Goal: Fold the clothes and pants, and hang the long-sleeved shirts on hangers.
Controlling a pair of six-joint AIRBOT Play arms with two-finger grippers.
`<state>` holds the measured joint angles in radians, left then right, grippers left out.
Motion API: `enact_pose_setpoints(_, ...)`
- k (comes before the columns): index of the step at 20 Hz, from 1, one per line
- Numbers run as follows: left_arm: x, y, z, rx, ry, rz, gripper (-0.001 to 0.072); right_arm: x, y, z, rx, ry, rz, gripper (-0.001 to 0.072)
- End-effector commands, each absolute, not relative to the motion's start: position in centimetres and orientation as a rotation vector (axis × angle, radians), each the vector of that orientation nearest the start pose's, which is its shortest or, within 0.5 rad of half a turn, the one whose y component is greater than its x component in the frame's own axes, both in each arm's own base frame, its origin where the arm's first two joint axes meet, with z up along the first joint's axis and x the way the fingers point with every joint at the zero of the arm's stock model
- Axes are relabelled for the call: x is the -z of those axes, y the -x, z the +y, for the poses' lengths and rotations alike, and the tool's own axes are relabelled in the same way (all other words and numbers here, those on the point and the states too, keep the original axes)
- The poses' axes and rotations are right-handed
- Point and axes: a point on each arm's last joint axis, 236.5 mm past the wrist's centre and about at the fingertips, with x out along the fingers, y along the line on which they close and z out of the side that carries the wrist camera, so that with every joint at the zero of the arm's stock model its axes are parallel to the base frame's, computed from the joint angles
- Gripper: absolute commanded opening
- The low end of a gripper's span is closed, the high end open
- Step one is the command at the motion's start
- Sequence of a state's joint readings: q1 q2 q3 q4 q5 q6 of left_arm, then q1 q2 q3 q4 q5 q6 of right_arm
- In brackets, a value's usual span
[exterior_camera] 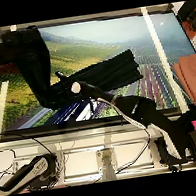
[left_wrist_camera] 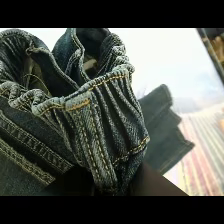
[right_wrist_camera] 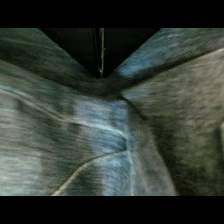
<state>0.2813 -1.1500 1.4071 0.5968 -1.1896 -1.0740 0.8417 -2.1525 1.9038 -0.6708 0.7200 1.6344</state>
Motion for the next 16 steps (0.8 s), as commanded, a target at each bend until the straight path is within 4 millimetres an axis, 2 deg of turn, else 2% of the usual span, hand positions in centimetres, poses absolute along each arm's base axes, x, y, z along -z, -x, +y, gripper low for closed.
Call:
enact_pose_setpoints(1,-23.4,-42.4,-8.2,0.587,0.385,0.638,0.0050,5.4,-37.3,51.8,-0.867,-0.438,1.320,0.0019)
enact_pose_setpoints(4,-20.5,-42.5,-9.4,0.581,0.345,0.724,0.0049,3.4,-42.1,44.2,-0.784,-0.380,1.318,0.0019)
enact_pose_setpoints(8,-16.6,-42.5,-13.5,0.613,0.400,0.831,0.0049,-1.0,-47.4,35.9,-0.688,-0.419,1.248,0.0020)
enact_pose_setpoints(11,-13.2,-42.6,-17.7,0.633,0.444,0.902,0.0050,-3.8,-50.0,31.6,-0.640,-0.455,1.180,0.0020)
enact_pose_setpoints(13,-10.6,-42.5,-20.7,0.666,0.435,0.951,0.0052,-5.1,-50.8,29.7,-0.627,-0.459,1.150,0.0020)
enact_pose_setpoints(14,-9.5,-42.1,-22.4,0.691,0.437,0.982,0.0115,-5.6,-51.0,29.0,-0.621,-0.459,1.142,0.0020)
enact_pose_setpoints(15,-8.9,-41.7,-24.0,0.720,0.460,1.009,0.0370,-6.0,-51.1,28.4,-0.616,-0.460,1.138,0.0020)
enact_pose_setpoints(16,-8.5,-41.3,-25.5,0.748,0.492,1.030,0.0712,-6.2,-51.3,27.7,-0.606,-0.456,1.133,0.0020)
